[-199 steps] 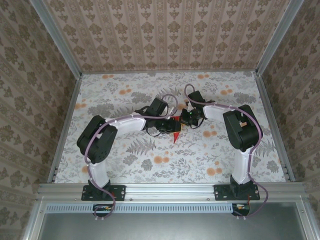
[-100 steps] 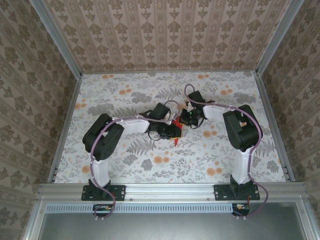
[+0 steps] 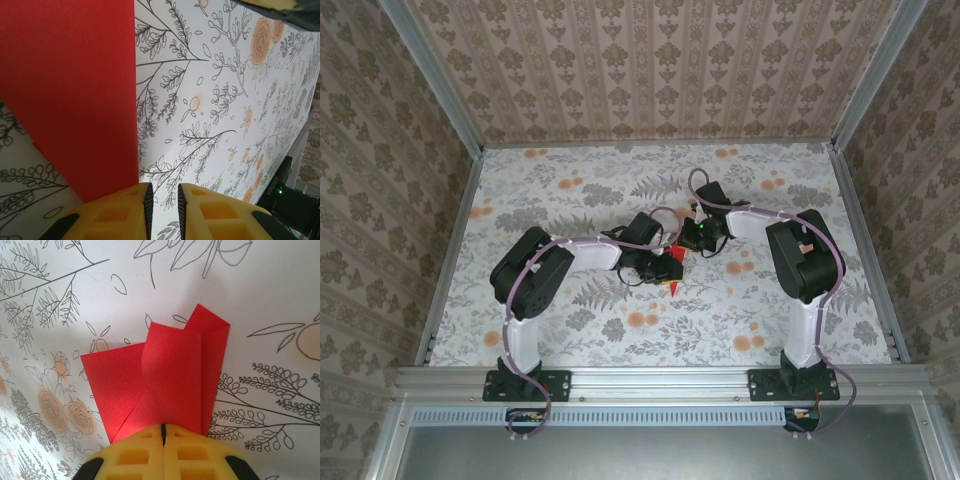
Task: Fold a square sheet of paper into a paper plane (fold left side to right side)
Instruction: Fold the wing for the fifth time at the center of the table.
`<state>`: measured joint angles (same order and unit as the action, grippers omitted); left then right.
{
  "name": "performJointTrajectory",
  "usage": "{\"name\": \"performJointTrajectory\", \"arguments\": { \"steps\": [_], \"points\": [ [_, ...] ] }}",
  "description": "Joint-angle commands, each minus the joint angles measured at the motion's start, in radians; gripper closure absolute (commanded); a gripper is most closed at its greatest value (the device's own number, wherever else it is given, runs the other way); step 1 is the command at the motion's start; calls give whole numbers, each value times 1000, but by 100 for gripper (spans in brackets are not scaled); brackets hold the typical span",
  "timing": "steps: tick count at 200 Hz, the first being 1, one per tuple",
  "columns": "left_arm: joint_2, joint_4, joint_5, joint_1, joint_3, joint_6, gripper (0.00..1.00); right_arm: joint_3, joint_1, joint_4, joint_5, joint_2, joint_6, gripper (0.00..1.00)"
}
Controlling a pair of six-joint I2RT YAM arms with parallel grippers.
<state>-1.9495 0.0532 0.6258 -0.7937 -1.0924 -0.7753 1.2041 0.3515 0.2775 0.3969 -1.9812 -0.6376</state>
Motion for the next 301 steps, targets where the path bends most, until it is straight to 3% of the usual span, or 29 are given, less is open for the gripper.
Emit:
{"name": "performJointTrajectory", "arguments": {
  "steps": [1, 76, 113, 175, 211, 301],
  "points": [
    [-26, 10, -1, -15, 20, -23, 77, -26, 0, 110, -38, -30, 19, 95],
    [-40, 125, -76, -48, 16, -30, 79, -29, -4, 24, 12, 30, 32, 95],
    [-43, 112, -89, -57, 44, -48, 83, -75, -17, -95, 55, 147, 37, 100],
    [-43, 94, -98, -71, 56, -45, 85, -221, -12, -117, 122, 299, 70, 100],
    [-40, 104, -101, -71, 53, -45, 86, -252, 11, -174, 173, 259, 40, 100],
    [-38, 114, -103, -71, 51, -44, 86, -234, 30, -181, 148, 155, 40, 100]
  ]
}}
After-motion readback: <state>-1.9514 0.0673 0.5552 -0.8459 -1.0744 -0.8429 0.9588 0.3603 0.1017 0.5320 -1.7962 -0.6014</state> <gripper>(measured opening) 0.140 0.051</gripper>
